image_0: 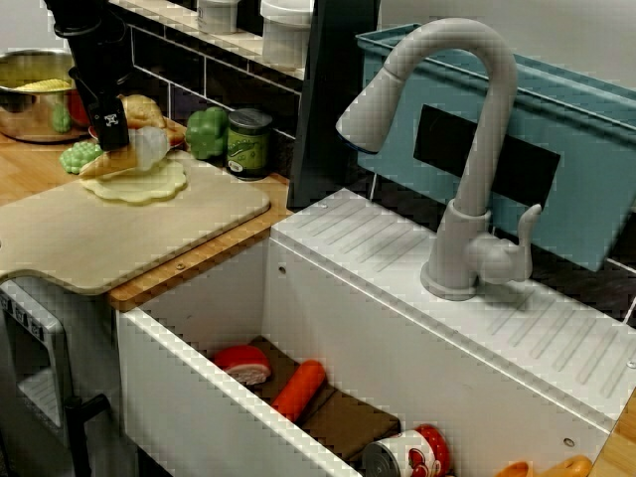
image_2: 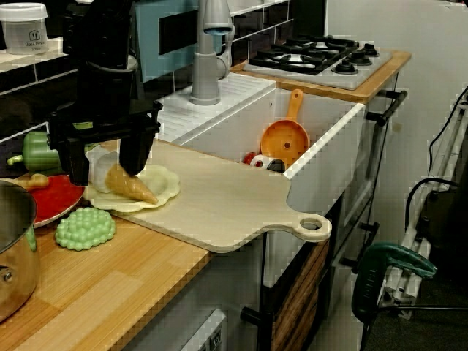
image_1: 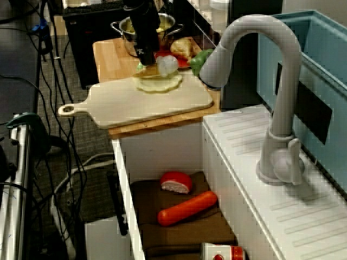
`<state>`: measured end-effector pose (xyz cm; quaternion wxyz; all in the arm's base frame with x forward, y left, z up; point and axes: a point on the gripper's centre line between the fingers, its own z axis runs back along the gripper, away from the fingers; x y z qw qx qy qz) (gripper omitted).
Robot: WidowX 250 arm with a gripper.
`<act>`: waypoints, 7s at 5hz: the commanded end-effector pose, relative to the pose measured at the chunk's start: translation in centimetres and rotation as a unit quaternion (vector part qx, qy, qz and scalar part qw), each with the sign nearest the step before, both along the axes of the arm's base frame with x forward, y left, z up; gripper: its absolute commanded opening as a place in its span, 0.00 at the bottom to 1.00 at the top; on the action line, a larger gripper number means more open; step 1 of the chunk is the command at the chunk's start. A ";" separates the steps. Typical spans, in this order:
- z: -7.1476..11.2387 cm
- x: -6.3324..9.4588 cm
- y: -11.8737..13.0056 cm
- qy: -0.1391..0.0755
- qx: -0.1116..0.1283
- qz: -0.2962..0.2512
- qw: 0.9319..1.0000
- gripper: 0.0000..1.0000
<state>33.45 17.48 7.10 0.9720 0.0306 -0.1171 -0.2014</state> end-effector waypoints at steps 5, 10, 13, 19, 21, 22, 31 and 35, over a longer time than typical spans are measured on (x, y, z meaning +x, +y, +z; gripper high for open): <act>2.0 1.2 0.0 0.010 0.012 0.134 0.991 1.00; 2.8 -1.7 -0.7 0.021 -0.004 0.127 0.992 1.00; 2.0 -1.6 -1.2 0.004 -0.009 0.159 0.987 1.00; -0.2 0.9 -1.6 0.015 -0.004 0.185 0.983 1.00; -0.9 1.5 -1.5 0.011 0.017 0.189 0.982 1.00; -1.0 0.6 -1.1 -0.002 0.014 0.202 0.979 0.00; 6.7 -2.9 -2.4 -0.040 0.007 0.082 0.996 0.00; 5.7 -3.8 -5.8 -0.013 0.009 -0.023 1.000 0.00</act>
